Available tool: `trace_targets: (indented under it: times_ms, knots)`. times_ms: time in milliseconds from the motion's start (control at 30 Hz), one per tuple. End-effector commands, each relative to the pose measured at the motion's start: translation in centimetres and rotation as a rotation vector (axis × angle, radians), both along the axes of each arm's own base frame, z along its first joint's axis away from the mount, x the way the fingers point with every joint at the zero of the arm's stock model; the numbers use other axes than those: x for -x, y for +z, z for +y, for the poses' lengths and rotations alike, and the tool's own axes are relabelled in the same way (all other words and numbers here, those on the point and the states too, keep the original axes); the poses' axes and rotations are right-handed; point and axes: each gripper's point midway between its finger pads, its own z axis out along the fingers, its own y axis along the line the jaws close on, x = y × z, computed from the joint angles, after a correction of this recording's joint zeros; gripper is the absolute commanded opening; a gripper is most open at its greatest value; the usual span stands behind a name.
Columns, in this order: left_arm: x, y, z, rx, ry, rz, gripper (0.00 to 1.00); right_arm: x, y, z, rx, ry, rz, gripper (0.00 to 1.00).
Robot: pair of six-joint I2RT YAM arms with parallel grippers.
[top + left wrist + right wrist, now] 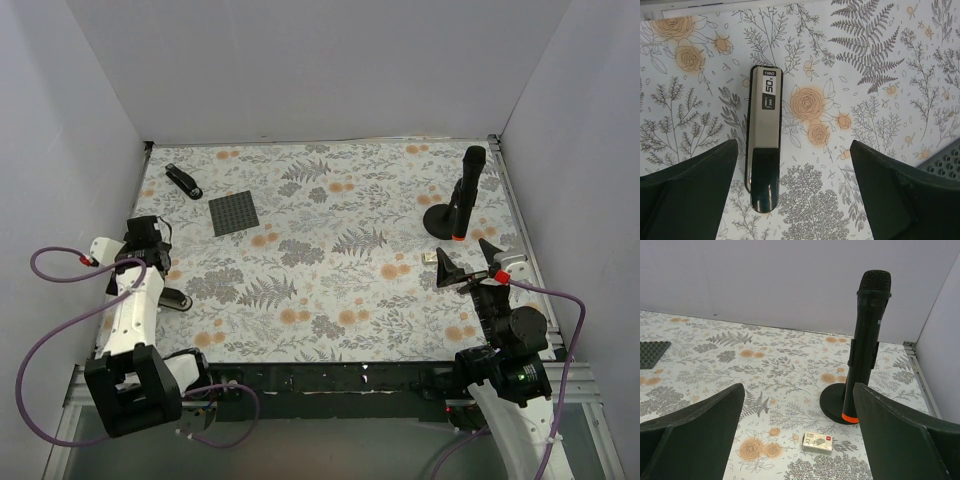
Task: Load the staples into the stapler
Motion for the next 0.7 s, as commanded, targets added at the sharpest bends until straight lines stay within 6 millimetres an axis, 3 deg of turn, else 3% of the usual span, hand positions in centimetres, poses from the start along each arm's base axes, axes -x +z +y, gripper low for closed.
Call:
trace_targets:
  times_ms: [0,133,333,467,567,667]
  knots:
    - [-1.6,-1.6,0.3,0.100,0.035,-0.075,0.95,3.5,5.2,-1.0,-0.077,0.006,-0.225,0.98]
    - [-1.1,-4.6,1.5,0.178,0.117,-0.039,0.89,3.3,4.9,-0.9,-0.072,0.008,-0.214,0.98]
    - [-0.4,-6.6,1.8,0.195,0.139,0.029,0.82,3.2,4.9,-0.8,-0.071,0.009,-0.214,0.98]
    - [-0.5,-7.6,1.4,0.215,0.124,0.039,0.68,3.2,4.9,-0.8,-0.069,0.010,-0.213,0.98]
    - [-0.6,-8.2,0.7,0.260,0.111,0.054,0.62,3.2,4.9,-0.8,-0.069,0.009,-0.215,0.98]
    - [-1.1,-8.0,0.0,0.291,0.089,0.031,0.48,3.2,5.0,-0.8,-0.070,0.009,-0.216,0.98]
